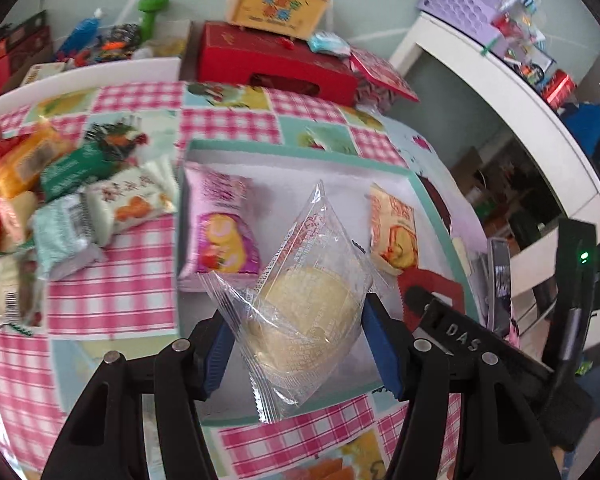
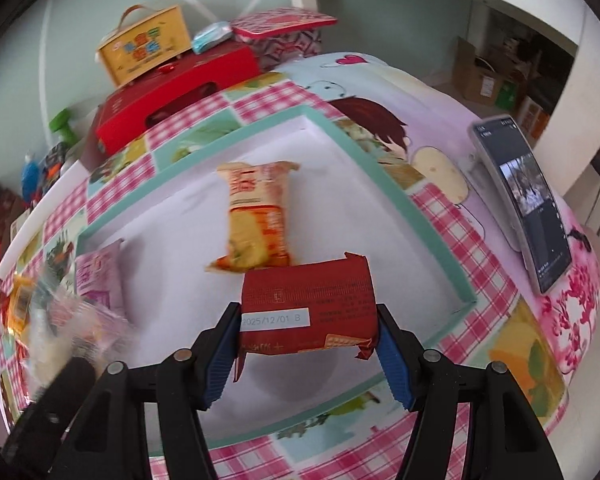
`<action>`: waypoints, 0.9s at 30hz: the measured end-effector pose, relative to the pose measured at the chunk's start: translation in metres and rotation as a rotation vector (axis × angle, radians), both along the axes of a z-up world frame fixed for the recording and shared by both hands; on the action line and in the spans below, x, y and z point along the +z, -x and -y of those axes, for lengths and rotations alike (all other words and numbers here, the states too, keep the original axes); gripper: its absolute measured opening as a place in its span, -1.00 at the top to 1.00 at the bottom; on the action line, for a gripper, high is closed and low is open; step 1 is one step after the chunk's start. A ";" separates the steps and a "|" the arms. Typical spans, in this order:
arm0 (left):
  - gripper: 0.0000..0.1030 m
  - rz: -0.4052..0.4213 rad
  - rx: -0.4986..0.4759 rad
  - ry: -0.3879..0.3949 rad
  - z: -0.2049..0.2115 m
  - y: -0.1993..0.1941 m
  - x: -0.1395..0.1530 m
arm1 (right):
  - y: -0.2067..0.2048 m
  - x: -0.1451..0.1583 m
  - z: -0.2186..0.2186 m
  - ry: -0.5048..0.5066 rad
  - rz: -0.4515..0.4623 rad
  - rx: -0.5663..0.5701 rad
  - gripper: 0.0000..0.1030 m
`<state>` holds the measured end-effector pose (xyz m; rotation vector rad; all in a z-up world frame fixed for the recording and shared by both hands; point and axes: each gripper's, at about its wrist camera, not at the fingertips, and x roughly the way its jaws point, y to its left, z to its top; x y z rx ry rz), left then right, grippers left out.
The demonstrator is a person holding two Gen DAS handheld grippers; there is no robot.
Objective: Organize snacks
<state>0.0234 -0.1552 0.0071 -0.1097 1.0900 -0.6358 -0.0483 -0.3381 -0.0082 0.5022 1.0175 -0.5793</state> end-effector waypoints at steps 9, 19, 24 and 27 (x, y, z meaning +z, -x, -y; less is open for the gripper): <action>-0.68 -0.010 -0.008 -0.020 0.006 -0.001 -0.008 | 0.002 -0.006 0.008 -0.006 -0.005 -0.031 -0.33; -0.74 0.029 0.028 -0.020 -0.005 -0.005 0.005 | 0.002 -0.004 0.006 -0.009 0.009 -0.027 -0.33; -0.93 0.064 0.124 -0.029 -0.022 -0.013 0.007 | -0.002 -0.008 0.002 -0.033 0.029 0.010 -0.93; -0.94 0.074 0.177 -0.032 -0.034 -0.018 0.007 | -0.006 -0.011 -0.002 -0.036 0.031 0.031 -1.00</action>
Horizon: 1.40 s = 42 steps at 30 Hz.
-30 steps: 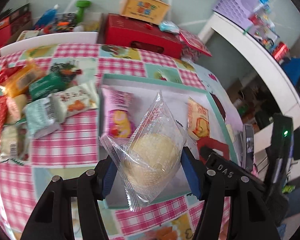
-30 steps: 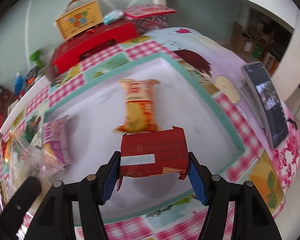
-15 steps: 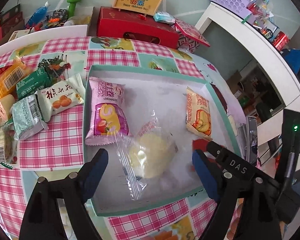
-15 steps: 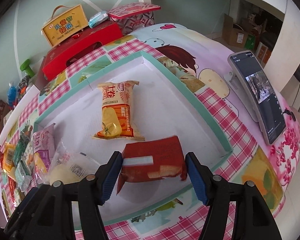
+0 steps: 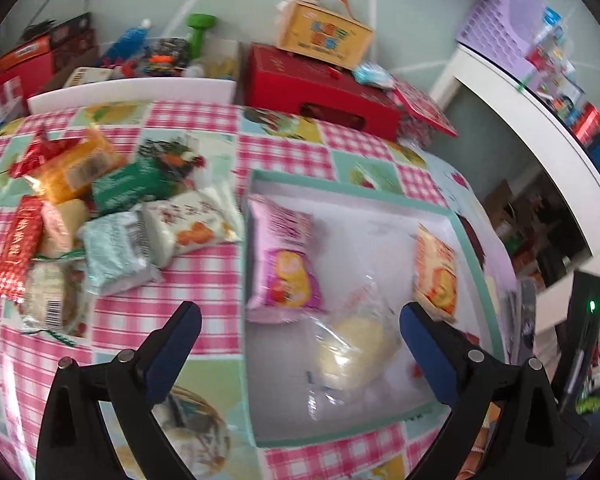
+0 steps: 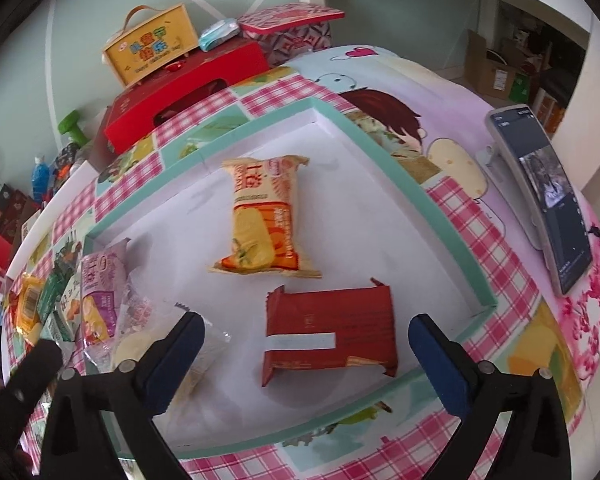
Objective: Organize snacks
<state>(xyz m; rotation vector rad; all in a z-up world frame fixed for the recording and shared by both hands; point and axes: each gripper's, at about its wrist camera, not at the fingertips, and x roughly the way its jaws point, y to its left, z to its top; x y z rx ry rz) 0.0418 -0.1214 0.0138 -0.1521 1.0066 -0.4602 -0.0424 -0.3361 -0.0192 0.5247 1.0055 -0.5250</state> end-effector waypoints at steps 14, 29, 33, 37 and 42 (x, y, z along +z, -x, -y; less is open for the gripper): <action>-0.98 0.030 0.036 -0.116 -0.009 -0.008 -0.002 | -0.002 0.003 -0.004 0.020 0.007 0.014 -1.00; -0.98 -0.049 0.101 -0.243 -0.045 -0.041 -0.002 | -0.016 0.021 -0.031 0.051 0.055 0.081 -1.00; -0.98 -0.074 0.156 -0.237 -0.071 -0.054 0.000 | -0.027 0.027 -0.047 0.033 0.084 0.124 -1.00; -0.98 -0.084 0.211 -0.217 -0.100 -0.060 0.003 | -0.040 0.036 -0.068 0.046 0.110 0.195 -1.00; -0.98 -0.128 0.303 -0.187 -0.139 -0.066 -0.003 | -0.057 0.042 -0.097 0.029 0.141 0.299 -1.00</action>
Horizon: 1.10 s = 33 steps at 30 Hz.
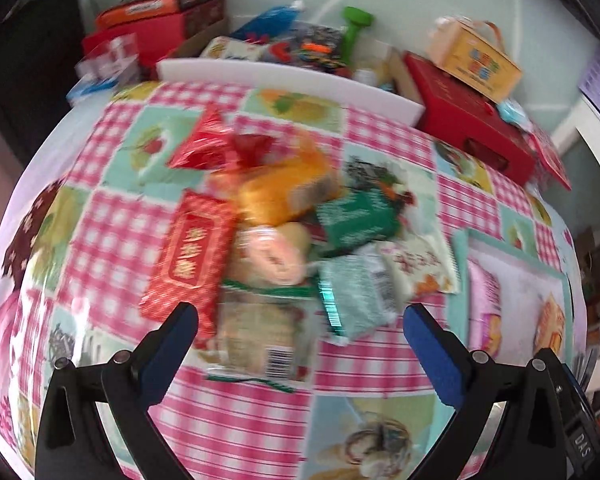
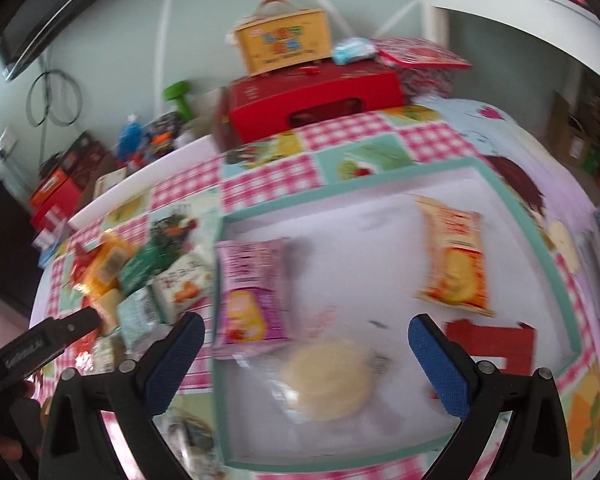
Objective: Organize snacks
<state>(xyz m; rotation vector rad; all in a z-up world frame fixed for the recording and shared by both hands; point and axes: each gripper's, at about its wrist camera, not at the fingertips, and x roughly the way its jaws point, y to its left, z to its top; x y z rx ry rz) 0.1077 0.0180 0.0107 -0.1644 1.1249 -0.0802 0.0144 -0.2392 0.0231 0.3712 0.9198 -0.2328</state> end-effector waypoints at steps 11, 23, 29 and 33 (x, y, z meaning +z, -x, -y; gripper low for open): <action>-0.63 -0.067 0.067 0.044 -0.027 -0.001 -0.022 | -0.045 -0.014 -0.089 -0.003 -0.010 0.302 -0.65; -0.40 -0.124 0.109 0.124 -0.044 -0.004 -0.039 | -0.078 -0.050 -0.151 0.065 -0.077 0.490 -0.33; -0.40 -0.131 0.110 0.141 -0.042 -0.006 -0.040 | -0.090 -0.061 -0.160 0.063 -0.091 0.500 -0.28; -0.40 -0.130 0.105 0.146 -0.040 -0.006 -0.040 | -0.093 -0.064 -0.162 0.071 -0.093 0.497 -0.14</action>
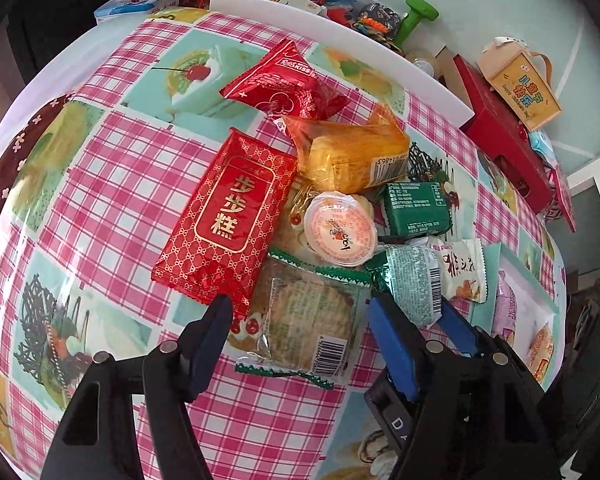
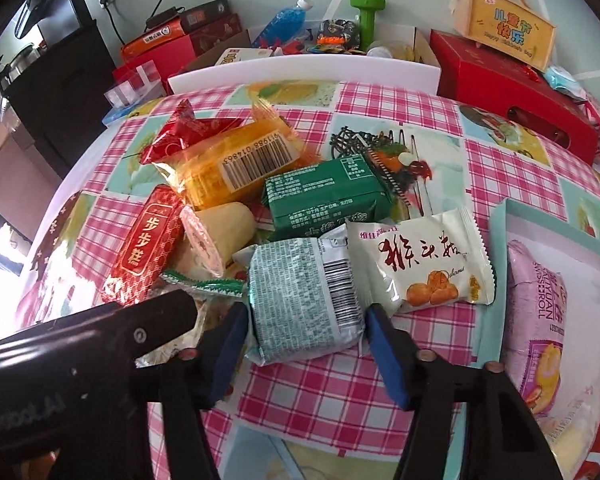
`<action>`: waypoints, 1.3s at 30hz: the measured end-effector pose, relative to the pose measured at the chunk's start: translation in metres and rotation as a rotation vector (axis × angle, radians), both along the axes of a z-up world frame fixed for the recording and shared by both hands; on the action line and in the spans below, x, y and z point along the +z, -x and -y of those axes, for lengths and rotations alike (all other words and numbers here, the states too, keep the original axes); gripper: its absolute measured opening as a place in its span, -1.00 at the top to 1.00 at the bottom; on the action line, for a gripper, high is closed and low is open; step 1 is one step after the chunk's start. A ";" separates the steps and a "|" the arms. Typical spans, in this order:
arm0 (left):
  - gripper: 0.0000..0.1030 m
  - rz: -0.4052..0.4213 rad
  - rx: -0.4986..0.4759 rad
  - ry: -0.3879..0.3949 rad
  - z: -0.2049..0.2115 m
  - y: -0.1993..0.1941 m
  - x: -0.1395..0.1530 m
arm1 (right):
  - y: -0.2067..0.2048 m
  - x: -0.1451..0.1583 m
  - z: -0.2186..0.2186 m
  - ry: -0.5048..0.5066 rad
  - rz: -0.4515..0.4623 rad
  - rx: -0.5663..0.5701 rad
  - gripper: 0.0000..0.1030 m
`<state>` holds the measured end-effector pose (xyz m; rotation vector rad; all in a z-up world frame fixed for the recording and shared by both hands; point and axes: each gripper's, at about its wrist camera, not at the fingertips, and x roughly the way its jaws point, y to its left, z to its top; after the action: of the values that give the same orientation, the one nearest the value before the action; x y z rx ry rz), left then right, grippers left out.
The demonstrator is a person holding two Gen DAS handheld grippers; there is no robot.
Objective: Organize snacks
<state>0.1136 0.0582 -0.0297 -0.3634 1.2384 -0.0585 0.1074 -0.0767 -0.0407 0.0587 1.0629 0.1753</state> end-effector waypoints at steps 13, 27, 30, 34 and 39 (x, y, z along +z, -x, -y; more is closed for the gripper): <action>-0.39 -0.002 -0.025 0.000 0.007 0.002 0.000 | 0.017 0.004 0.008 -0.008 -0.004 -0.019 -0.05; -0.25 -0.021 -0.067 -0.031 0.017 0.011 -0.007 | 0.051 0.008 0.028 -0.039 -0.062 -0.108 -0.05; -0.25 -0.020 -0.077 -0.033 0.019 0.013 -0.006 | 0.058 0.008 0.037 -0.028 -0.071 -0.150 -0.05; -0.25 -0.020 -0.097 -0.053 0.023 0.016 -0.007 | 0.063 0.007 0.045 -0.078 -0.094 -0.162 -0.05; -0.25 -0.038 -0.125 -0.075 0.031 0.016 -0.015 | 0.063 0.007 0.042 -0.067 -0.101 -0.157 -0.05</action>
<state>0.0974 0.0272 -0.0448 -0.2224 1.2964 -0.1122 0.0442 -0.1190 -0.0332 0.2124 1.1476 0.0664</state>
